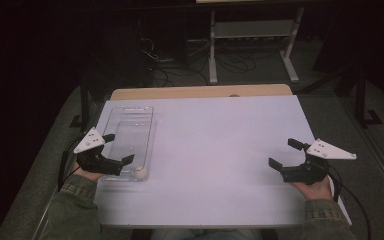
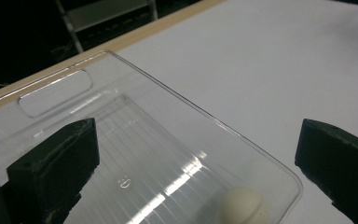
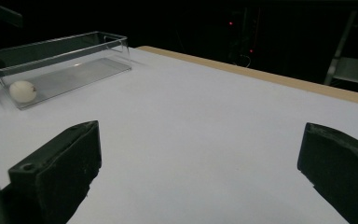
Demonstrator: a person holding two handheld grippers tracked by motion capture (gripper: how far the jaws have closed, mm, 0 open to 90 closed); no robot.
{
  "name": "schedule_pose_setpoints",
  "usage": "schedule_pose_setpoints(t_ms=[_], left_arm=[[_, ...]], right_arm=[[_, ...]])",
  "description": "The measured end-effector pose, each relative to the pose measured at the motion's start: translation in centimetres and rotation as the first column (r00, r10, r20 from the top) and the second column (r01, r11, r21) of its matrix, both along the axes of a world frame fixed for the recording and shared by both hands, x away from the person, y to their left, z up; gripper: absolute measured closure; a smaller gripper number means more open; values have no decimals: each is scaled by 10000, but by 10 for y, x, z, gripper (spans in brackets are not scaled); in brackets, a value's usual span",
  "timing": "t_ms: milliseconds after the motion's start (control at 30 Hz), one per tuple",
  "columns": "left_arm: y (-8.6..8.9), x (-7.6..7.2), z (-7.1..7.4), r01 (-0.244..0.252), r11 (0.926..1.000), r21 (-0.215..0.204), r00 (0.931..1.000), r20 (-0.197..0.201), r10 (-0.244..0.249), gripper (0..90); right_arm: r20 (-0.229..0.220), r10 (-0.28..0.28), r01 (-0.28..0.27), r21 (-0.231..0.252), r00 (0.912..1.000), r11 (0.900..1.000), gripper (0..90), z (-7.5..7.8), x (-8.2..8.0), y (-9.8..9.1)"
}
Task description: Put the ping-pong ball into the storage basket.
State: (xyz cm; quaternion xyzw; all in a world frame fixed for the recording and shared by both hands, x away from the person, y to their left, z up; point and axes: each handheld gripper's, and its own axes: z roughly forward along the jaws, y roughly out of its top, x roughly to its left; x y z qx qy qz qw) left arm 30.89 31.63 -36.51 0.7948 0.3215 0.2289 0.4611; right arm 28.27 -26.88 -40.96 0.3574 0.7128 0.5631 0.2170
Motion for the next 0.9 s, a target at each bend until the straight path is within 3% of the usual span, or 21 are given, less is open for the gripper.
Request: schedule_pose_setpoints(t_ms=[200, 300, 367, 400, 533, 900], left_arm=[[4, -3, -4, -437, 9977, -521, 9987, 222, 449, 0], [4, -8, -7, -956, 9918, -850, 9928, 637, 1011, 0], [4, -8, -7, -956, 9918, -850, 9928, 637, 1011, 0], [4, -11, -8, -1088, 9884, -1054, 9895, 831, 1178, 0], [5, -16, -11, -1380, 9829, -1219, 9812, 1181, 1525, 0], [8, -20, -21, -1713, 9678, -1842, 9720, 1285, 1965, 0]], right_arm=[[15, -2, 2, -2, 10000, 10000, 0, 0, 0, 0], [11, -7, 7, -5, 10000, 10000, 0, 0, 0, 0], [7, -7, 7, -12, 10000, 10000, 0, 0, 0, 0], [19, -2, 2, -23, 10000, 10000, 0, 0, 0, 0], [46, 8, -8, -31, 10000, 10000, 0, 0, -1, 0], [209, 56, -53, -103, 9998, 9999, 0, 1, -3, 3]])
